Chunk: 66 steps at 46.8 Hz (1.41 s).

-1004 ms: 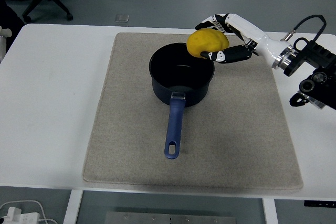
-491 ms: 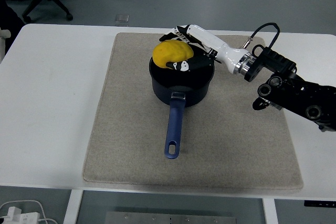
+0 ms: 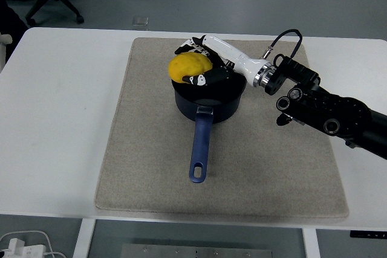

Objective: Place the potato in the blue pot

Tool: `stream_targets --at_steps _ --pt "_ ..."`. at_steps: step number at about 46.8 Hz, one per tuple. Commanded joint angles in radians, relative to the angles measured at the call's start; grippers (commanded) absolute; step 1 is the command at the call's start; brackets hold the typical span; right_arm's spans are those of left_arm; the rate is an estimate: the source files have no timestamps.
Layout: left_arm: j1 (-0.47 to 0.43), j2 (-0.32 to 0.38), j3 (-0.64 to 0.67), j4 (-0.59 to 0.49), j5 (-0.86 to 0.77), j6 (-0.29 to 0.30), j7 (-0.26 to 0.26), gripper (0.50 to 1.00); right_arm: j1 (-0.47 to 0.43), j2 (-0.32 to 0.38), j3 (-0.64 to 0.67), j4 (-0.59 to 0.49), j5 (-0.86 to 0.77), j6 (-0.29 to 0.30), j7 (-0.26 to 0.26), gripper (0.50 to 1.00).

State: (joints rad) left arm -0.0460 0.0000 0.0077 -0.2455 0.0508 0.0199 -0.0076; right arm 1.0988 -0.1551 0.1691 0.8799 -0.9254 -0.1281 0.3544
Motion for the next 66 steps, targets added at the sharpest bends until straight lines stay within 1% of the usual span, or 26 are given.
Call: stream_targets --at_steps 1,13,19,27,41,54,55,56,58,60,62,64,65,66 --pt "0.000 0.000 0.000 0.002 0.000 0.000 0.000 0.996 0.004 -0.001 -0.003 -0.015 -0.003 0.005 0.003 0.500" --pt "0.000 0.000 0.002 0.002 0.000 0.000 0.000 0.996 0.012 -0.014 -0.039 -0.019 -0.004 0.007 0.008 0.500" --pt "0.000 0.000 0.000 0.002 0.000 0.000 0.000 0.996 0.013 -0.023 -0.045 -0.019 -0.004 0.007 0.020 0.500" --pt "0.000 0.000 0.002 0.002 0.000 0.000 0.000 0.996 0.013 -0.038 -0.046 -0.019 -0.004 0.007 0.021 0.500" --pt "0.001 0.000 0.002 0.006 0.000 0.000 0.001 0.996 0.003 -0.040 -0.045 -0.065 -0.003 0.008 0.026 0.500" --pt "0.000 0.000 0.002 0.008 0.000 0.000 0.000 0.996 0.004 -0.040 -0.045 -0.068 -0.001 0.010 0.037 0.500" --pt "0.001 0.000 0.000 0.008 0.000 0.000 0.000 0.996 0.004 -0.040 -0.045 -0.068 -0.001 0.010 0.037 0.508" --pt "0.000 0.000 0.000 0.008 0.000 0.000 0.000 0.996 0.004 -0.040 -0.045 -0.068 0.000 0.012 0.037 0.535" --pt "0.000 0.000 0.000 0.009 0.000 0.000 0.000 0.996 0.004 -0.040 -0.043 -0.068 0.000 0.015 0.037 0.566" --pt "0.000 0.000 0.000 0.009 0.000 0.000 0.000 0.996 0.004 -0.040 -0.043 -0.068 -0.001 0.016 0.037 0.584" --pt "0.001 0.000 0.000 0.009 0.000 0.000 0.000 0.996 0.004 -0.040 -0.043 -0.068 0.000 0.016 0.037 0.625" --pt "0.001 0.000 0.000 0.009 0.000 0.000 0.000 0.996 0.003 -0.040 -0.042 -0.068 0.000 0.016 0.037 0.692" --pt "0.001 0.000 0.000 0.009 0.000 0.000 0.000 0.996 0.003 -0.040 -0.042 -0.068 0.002 0.016 0.037 0.711" --pt "0.000 0.000 0.000 0.009 0.000 0.000 0.000 0.996 0.003 -0.040 -0.042 -0.068 0.002 0.016 0.037 0.719"
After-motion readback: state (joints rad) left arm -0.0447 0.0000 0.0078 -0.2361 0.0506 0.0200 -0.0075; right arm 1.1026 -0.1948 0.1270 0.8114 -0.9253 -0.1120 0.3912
